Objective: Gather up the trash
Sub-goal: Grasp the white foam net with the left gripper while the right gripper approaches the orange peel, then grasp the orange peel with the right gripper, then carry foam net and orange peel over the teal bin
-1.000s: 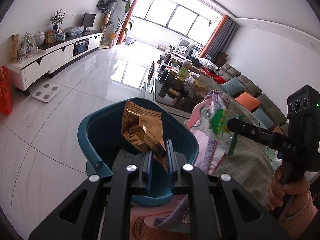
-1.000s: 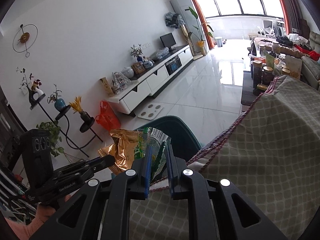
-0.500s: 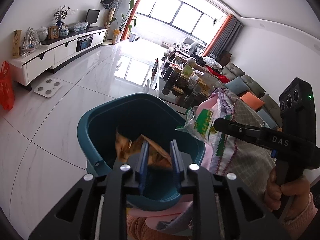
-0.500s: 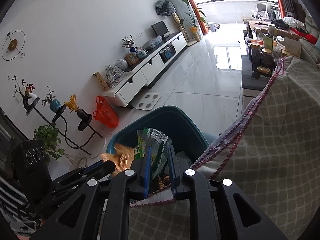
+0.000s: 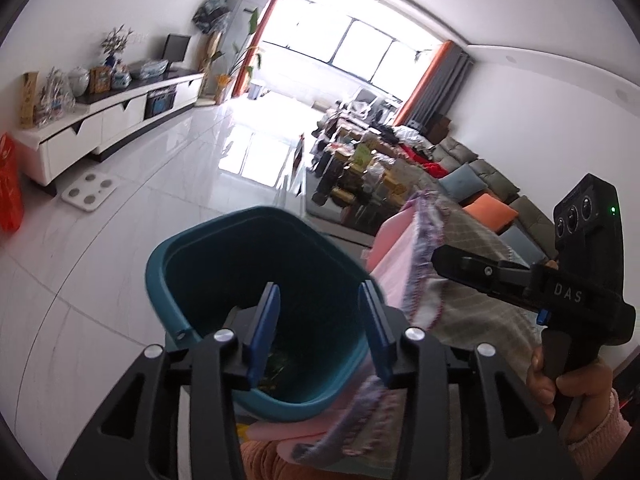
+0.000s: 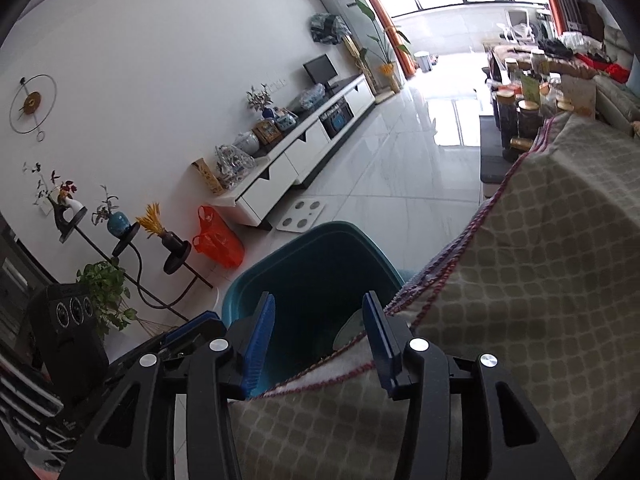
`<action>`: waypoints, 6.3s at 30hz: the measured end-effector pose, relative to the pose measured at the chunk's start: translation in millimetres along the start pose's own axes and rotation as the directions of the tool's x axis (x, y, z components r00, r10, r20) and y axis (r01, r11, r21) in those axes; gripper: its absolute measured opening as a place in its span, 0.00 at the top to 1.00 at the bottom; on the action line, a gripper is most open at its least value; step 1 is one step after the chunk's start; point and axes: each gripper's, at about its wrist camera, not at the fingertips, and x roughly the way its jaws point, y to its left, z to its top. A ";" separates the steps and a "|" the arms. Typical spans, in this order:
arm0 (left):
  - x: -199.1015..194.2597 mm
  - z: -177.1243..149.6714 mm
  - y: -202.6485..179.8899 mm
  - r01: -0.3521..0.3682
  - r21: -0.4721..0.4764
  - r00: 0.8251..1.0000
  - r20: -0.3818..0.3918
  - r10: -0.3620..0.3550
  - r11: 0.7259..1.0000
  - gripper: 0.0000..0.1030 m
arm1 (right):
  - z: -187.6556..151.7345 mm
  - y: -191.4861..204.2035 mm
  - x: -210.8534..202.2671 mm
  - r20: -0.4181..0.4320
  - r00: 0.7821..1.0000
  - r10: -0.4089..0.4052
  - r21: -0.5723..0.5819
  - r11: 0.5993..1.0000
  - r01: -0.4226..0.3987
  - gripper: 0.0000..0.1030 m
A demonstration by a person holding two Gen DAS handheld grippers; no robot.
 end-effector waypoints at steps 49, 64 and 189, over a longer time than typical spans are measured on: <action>95.9 -129.6 -336.8 0.706 0.366 0.689 -0.552 -0.468 0.606 0.30 | -161.3 -151.5 -314.4 0.317 0.789 -0.527 0.388 0.831 0.399 0.46; 99.7 -141.8 -330.7 0.722 0.335 0.660 -0.597 -0.456 0.606 0.82 | -169.6 -183.7 -301.6 0.253 0.819 -0.516 0.449 0.812 0.373 0.54; 28.2 -10.1 43.7 -0.029 -0.046 0.992 -0.126 0.023 0.999 0.86 | -6.4 4.7 26.6 -0.147 0.988 -0.054 -0.098 0.994 0.040 0.88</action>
